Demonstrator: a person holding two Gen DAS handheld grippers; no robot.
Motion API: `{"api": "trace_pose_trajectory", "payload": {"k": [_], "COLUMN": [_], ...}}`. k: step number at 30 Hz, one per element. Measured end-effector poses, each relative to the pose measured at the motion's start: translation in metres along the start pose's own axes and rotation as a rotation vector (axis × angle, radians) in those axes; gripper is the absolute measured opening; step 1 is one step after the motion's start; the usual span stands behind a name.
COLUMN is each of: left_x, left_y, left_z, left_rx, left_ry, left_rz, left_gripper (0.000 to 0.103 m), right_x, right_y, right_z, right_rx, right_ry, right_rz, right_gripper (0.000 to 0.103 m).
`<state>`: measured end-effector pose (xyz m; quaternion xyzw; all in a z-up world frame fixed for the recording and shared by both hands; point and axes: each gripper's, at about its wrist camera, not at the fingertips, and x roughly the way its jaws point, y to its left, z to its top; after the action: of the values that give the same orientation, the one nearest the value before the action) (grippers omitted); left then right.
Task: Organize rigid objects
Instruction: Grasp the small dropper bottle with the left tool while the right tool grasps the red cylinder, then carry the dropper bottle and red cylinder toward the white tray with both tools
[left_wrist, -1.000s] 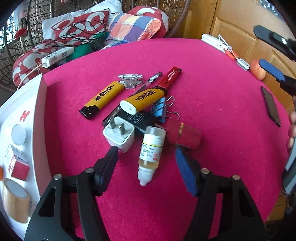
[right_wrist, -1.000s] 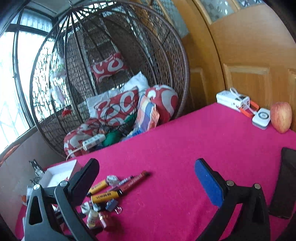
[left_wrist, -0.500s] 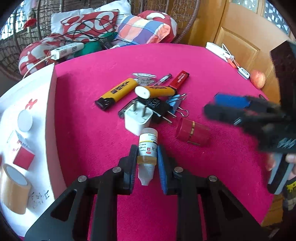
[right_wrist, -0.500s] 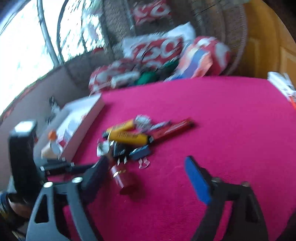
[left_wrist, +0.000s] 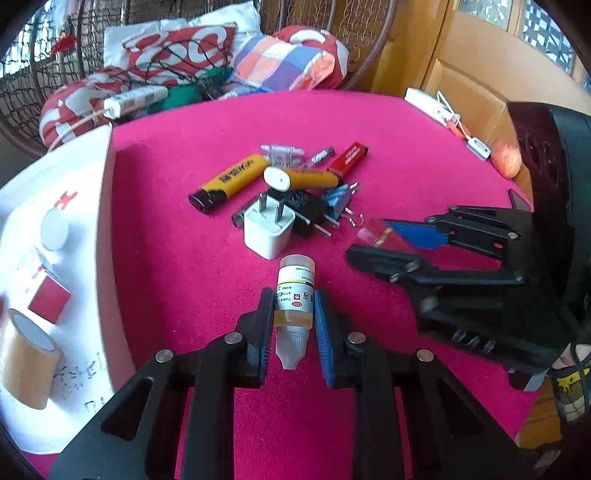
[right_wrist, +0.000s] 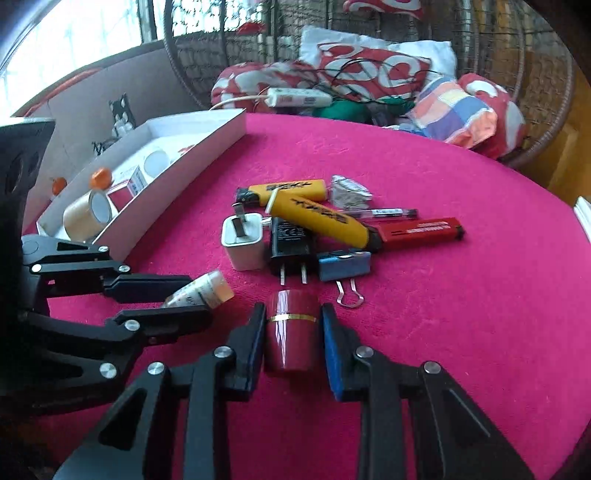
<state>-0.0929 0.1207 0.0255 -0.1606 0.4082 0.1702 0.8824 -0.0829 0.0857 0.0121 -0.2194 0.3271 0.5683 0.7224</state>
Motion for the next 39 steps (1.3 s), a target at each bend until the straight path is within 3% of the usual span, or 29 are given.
{"api": "trace_pose_trajectory", "payload": {"k": [5, 9, 13, 21, 25, 29, 39], "left_x": [-0.036, -0.083, -0.135, -0.241, -0.281, -0.302, -0.306], "left_y": [-0.006, -0.01, -0.005, 0.044, 0.075, 0.1, 0.122], "left_z": [0.006, 0.016, 0.023, 0.02, 0.008, -0.005, -0.022], "left_rx": [0.032, 0.053, 0.079, -0.037, -0.112, -0.178, -0.234], "left_ry": [-0.104, -0.248, -0.393, -0.654, -0.737, -0.773, -0.772], "left_rz": [0.019, 0.047, 0.124, 0.243, 0.304, 0.348, 0.355], "left_gripper": [0.021, 0.021, 0.021, 0.021, 0.021, 0.021, 0.021], "right_x": [-0.05, -0.109, -0.155, -0.243, -0.271, -0.274, -0.253], "right_y": [-0.011, -0.013, -0.005, 0.008, 0.019, 0.025, 0.042], "right_z": [0.006, 0.018, 0.035, 0.062, 0.072, 0.074, 0.078], "right_rx": [0.09, 0.119, 0.094, 0.104, 0.089, 0.082, 0.1], "right_ry": [-0.168, -0.36, -0.517, -0.826, -0.94, -0.971, -0.886], "right_rz": [-0.001, -0.064, -0.114, -0.137, -0.136, -0.105, -0.032], "right_gripper": [0.028, 0.028, 0.028, 0.028, 0.028, 0.028, 0.028]}}
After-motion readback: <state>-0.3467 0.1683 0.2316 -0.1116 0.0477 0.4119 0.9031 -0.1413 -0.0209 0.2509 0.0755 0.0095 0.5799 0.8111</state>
